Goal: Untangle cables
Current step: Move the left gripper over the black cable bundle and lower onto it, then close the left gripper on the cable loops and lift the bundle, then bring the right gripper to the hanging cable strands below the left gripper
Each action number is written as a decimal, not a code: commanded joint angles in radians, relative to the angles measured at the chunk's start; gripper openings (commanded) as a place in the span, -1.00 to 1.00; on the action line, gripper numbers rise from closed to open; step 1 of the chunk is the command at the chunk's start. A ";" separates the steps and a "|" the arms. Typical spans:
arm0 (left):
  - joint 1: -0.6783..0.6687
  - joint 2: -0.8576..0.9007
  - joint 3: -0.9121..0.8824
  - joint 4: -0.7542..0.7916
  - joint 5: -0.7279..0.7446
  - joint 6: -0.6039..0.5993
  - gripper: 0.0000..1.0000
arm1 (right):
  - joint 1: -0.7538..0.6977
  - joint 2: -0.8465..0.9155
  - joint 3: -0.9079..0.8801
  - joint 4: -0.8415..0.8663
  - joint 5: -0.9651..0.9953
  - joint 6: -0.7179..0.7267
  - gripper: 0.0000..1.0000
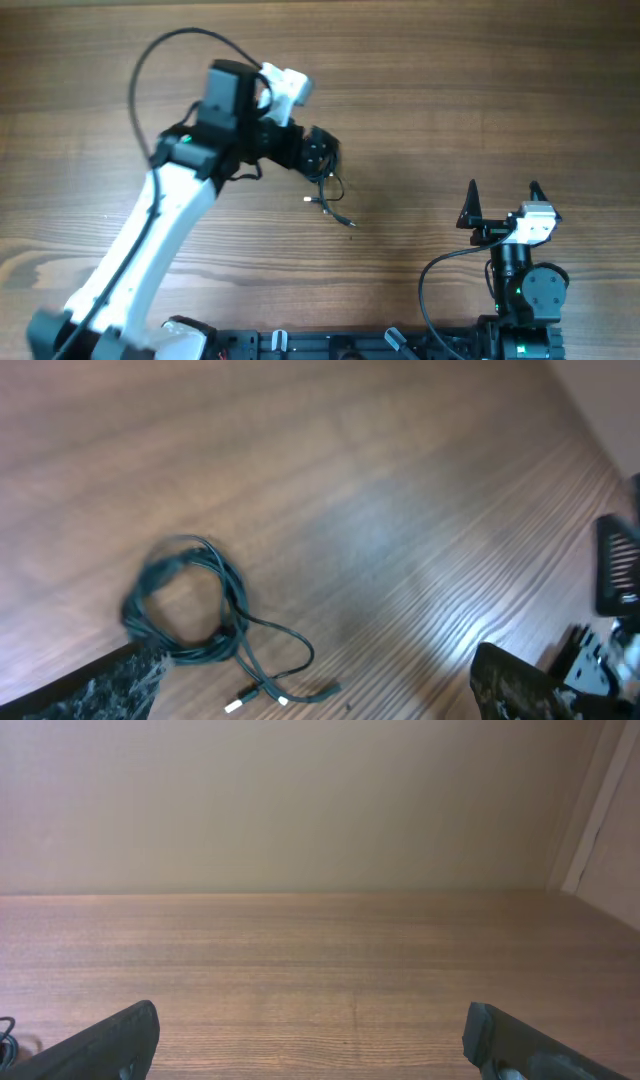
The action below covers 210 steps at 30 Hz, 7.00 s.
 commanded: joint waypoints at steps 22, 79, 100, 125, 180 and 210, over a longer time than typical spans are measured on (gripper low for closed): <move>-0.106 0.367 0.018 0.061 -0.555 -0.495 1.00 | 0.003 -0.011 -0.002 0.003 -0.013 -0.014 1.00; -0.044 0.216 -0.024 -0.286 -0.516 -1.175 1.00 | 0.003 -0.011 -0.002 0.003 -0.013 -0.013 1.00; -0.051 0.219 -0.400 -0.034 -0.535 -1.248 -0.92 | 0.003 -0.011 -0.002 0.003 -0.013 -0.013 1.00; 0.007 -0.286 -0.232 0.143 -0.340 -0.627 -0.92 | 0.003 -0.002 -0.002 0.019 -0.338 -0.163 1.00; -0.016 -0.213 -0.233 -0.195 -0.554 -1.780 -0.92 | 0.674 1.515 0.699 0.330 -0.568 0.220 0.89; -0.101 -0.141 -0.233 0.149 -0.189 -0.937 -0.92 | 0.769 1.034 0.699 -0.094 -0.330 0.252 -0.91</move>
